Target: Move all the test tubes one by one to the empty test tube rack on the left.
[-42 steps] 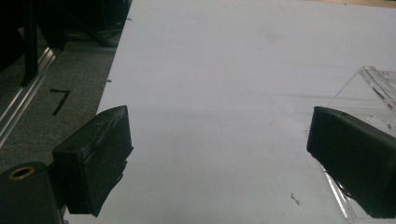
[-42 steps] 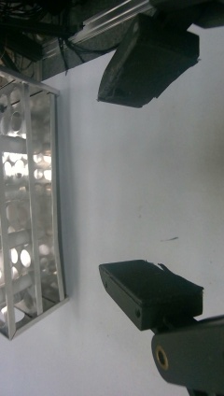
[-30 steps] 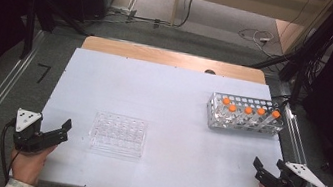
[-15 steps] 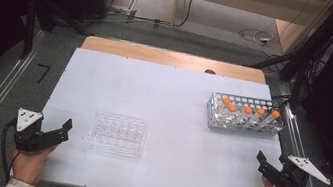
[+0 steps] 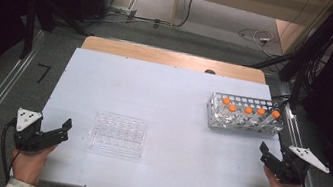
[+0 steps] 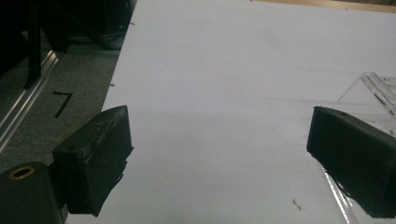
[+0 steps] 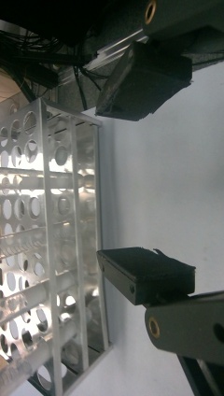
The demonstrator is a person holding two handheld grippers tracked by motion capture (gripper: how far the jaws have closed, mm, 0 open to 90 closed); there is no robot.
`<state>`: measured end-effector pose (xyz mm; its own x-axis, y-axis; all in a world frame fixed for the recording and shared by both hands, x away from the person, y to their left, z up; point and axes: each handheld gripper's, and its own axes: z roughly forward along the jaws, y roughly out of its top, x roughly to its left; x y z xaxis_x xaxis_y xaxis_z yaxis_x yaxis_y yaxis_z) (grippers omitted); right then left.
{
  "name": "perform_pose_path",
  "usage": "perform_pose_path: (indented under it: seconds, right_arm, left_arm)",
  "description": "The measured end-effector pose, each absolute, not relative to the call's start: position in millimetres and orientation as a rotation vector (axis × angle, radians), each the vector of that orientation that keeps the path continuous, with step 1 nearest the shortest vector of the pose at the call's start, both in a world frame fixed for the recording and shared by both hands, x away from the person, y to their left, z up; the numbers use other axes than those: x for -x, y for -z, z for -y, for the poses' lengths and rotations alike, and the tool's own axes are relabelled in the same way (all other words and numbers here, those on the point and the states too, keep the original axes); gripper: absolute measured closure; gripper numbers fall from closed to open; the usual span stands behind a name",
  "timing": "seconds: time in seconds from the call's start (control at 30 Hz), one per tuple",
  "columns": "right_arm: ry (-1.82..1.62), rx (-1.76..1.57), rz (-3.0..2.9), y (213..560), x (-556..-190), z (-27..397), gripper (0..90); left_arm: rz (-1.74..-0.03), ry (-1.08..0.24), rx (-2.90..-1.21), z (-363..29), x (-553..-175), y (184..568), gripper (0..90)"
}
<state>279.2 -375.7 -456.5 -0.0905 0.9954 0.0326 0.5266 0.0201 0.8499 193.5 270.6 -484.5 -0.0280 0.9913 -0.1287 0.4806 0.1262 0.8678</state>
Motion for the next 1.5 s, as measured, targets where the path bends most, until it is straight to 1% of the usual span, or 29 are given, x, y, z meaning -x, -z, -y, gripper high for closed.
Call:
perform_pose_path:
  seconds: [0.47, 0.7, 0.9, 1.13, 1.5]
  right_arm:
    - [-0.980, -1.536, -1.633, 451.1, -314.9, 375.4, 36.6]
    - [-0.970, -1.520, -1.610, 449.6, -335.4, 373.6, 51.0]
    - [-0.949, -1.503, -1.602, 453.0, -351.9, 370.3, 60.9]
    - [-0.938, -1.483, -1.610, 454.1, -361.7, 366.4, 66.9]
    - [-0.937, -1.477, -1.621, 457.9, -367.4, 365.1, 71.4]
  left_arm:
    - [-1.622, -0.827, -1.468, -271.1, -192.8, 484.9, 6.6]
    - [-1.622, -0.830, -1.476, -270.0, -193.4, 485.2, 6.5]
    - [-1.626, -0.831, -1.471, -270.9, -193.4, 485.5, 6.5]
    - [-1.630, -0.832, -1.466, -272.2, -193.2, 486.3, 6.5]
    - [-1.630, -0.831, -1.468, -272.1, -193.6, 486.5, 6.5]
